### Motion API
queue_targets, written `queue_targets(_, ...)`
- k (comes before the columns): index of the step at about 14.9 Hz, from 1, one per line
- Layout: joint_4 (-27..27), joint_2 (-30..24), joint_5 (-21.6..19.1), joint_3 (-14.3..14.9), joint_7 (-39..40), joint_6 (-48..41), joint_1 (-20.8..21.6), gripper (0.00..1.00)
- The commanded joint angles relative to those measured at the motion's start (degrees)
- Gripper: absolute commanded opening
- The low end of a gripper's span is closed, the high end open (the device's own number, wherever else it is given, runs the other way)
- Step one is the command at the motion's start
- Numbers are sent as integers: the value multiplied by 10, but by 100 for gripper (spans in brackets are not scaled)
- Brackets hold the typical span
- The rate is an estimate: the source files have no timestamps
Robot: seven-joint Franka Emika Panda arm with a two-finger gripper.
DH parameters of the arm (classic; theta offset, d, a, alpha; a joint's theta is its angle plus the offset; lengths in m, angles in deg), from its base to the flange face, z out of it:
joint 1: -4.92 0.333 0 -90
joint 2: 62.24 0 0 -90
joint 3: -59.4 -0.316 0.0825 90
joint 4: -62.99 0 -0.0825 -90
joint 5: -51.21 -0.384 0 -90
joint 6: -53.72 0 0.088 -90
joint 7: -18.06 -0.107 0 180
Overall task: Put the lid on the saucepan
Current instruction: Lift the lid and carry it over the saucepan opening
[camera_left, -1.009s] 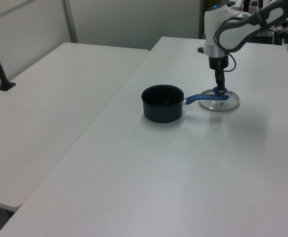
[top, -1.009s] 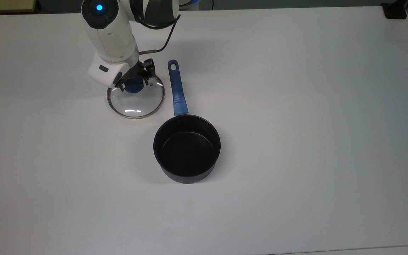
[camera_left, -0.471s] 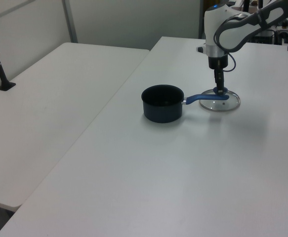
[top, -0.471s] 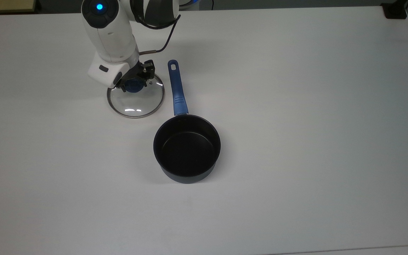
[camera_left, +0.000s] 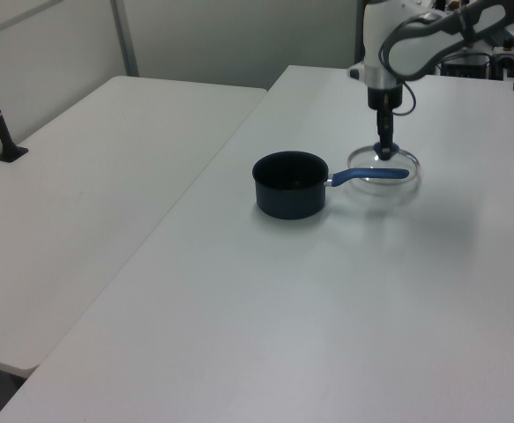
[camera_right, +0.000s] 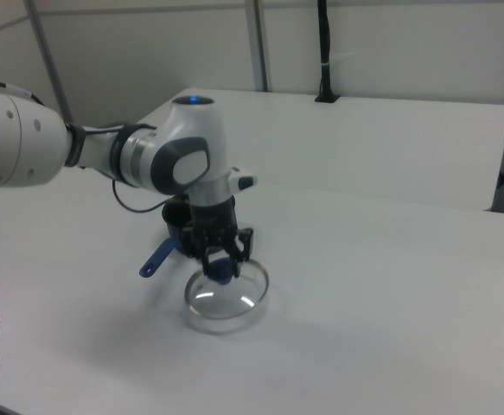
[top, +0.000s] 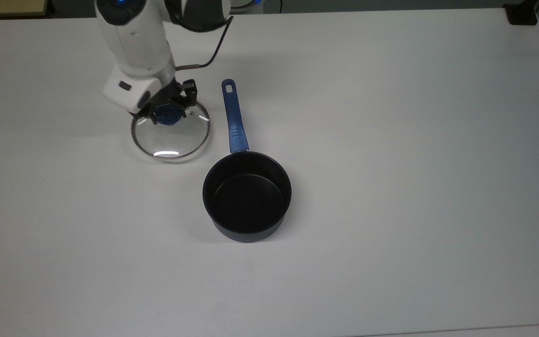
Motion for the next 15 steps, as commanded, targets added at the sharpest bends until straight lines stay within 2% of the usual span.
queue_targets(1, -66, -6, -12, 3, -5, -44, -6, 53)
queue_targets(4, -143, 8, -13, -2, -73, -73, 10, 54)
queue_targets(6, -171, 22, -14, -1, -112, -73, 45, 54)
queue_targets(9, -252, 75, -20, 1, -188, -71, 88, 54)
queue_targets(13, -302, 116, -20, 1, -232, -58, 124, 54)
queue_targets(15, -307, 123, -20, -1, -253, -29, 132, 54)
